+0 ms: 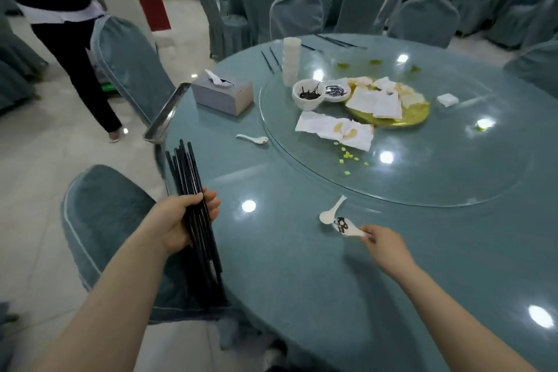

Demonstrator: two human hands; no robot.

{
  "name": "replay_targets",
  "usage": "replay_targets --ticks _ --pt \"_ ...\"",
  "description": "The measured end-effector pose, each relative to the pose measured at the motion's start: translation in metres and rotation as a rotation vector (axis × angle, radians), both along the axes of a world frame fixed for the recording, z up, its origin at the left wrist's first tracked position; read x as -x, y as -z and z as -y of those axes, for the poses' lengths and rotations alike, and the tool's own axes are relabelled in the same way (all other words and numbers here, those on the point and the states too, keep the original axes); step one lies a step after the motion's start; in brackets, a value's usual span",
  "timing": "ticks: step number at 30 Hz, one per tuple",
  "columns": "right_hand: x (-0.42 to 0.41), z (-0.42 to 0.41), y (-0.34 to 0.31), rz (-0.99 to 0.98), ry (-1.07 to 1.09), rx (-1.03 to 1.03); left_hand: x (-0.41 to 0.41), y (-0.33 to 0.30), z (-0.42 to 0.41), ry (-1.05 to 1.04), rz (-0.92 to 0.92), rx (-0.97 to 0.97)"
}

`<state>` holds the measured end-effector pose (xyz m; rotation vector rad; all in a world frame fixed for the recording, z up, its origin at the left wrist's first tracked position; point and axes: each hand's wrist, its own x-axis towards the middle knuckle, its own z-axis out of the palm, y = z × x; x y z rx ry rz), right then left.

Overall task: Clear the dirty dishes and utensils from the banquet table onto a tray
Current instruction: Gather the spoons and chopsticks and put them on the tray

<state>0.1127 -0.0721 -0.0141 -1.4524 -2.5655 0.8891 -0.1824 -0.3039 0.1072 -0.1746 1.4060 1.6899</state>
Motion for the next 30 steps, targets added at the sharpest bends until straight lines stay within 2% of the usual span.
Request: replay_targets --ticks 4,10,13,20,27,30 --pt "0.03 -0.044 0.015 0.118 -0.118 -0.124 0.022 0.006 -0.028 -0.031 0.018 0.03" --pt "0.059 -0.083 0.031 -0.033 -0.386 -0.358 0.047 0.005 -0.044 0.031 0.02 0.058" --pt "0.066 -0.087 0.035 0.046 -0.563 -0.42 0.058 0.002 -0.041 0.013 0.016 0.056" --pt "0.082 -0.089 0.038 0.123 -0.602 -0.431 0.076 -0.008 -0.016 0.007 -0.006 0.013" --pt "0.108 -0.084 0.024 0.505 -0.741 -0.426 0.085 -0.016 0.009 -0.034 -0.024 -0.012" --pt "0.113 -0.081 0.026 0.586 -0.763 -0.43 0.088 -0.021 0.018 -0.04 -0.027 -0.027"
